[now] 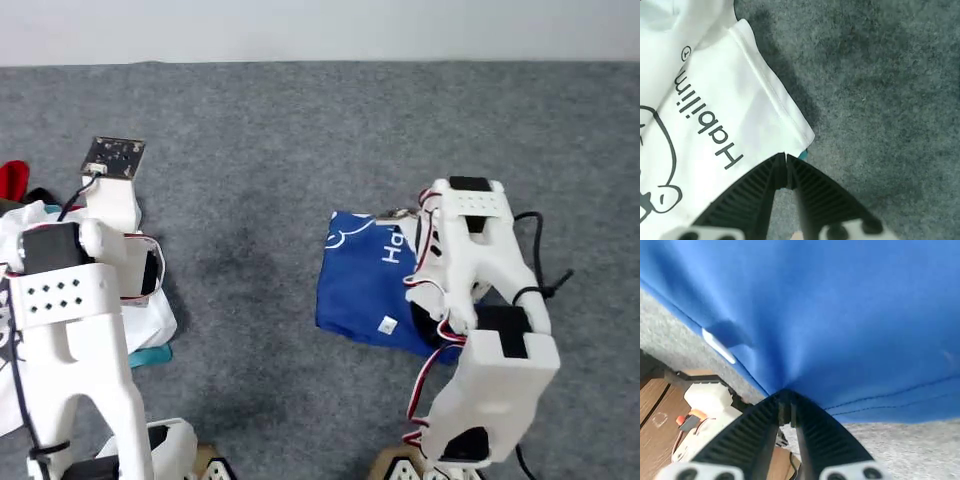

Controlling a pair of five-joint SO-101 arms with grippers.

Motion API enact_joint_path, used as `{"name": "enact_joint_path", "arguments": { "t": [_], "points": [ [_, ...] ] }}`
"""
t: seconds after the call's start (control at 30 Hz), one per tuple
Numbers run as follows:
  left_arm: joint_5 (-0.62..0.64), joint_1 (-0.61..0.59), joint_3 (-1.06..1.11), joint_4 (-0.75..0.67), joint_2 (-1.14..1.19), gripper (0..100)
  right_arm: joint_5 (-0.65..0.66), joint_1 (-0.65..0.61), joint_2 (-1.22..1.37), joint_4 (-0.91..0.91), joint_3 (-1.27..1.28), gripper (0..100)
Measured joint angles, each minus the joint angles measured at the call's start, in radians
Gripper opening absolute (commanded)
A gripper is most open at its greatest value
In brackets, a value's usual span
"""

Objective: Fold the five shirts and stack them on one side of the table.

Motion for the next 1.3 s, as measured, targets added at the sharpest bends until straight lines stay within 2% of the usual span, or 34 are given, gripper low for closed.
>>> {"name": "enact_joint_path", "arguments": {
  "t": [0.3,0.47,0.63,0.7,0.87,1.17,1.3],
  "points": [
    [0.000,0.000,0.000,0.000,0.000,0,-0.011,-0.002,-0.115,0.000,-0.023,0.9],
    [0.000,0.000,0.000,0.000,0.000,0,-0.115,-0.005,-0.196,-0.074,-0.149,2.4],
    [0.000,0.000,0.000,0.000,0.000,0,-0.264,-0.002,-0.169,-0.221,-0.192,20.3],
    [0.000,0.000,0.000,0.000,0.000,0,-0.311,-0.003,-0.120,-0.247,-0.209,23.1],
    [0.000,0.000,0.002,0.000,0.000,0,-0.388,0.000,-0.011,-0.255,-0.310,23.1],
    [0.000,0.000,0.002,0.000,0.000,0,-0.402,0.055,0.084,-0.235,-0.439,22.5],
    [0.000,0.000,0.002,0.000,0.000,0,-0.404,0.055,0.127,-0.235,-0.442,14.4]
  ]
}}
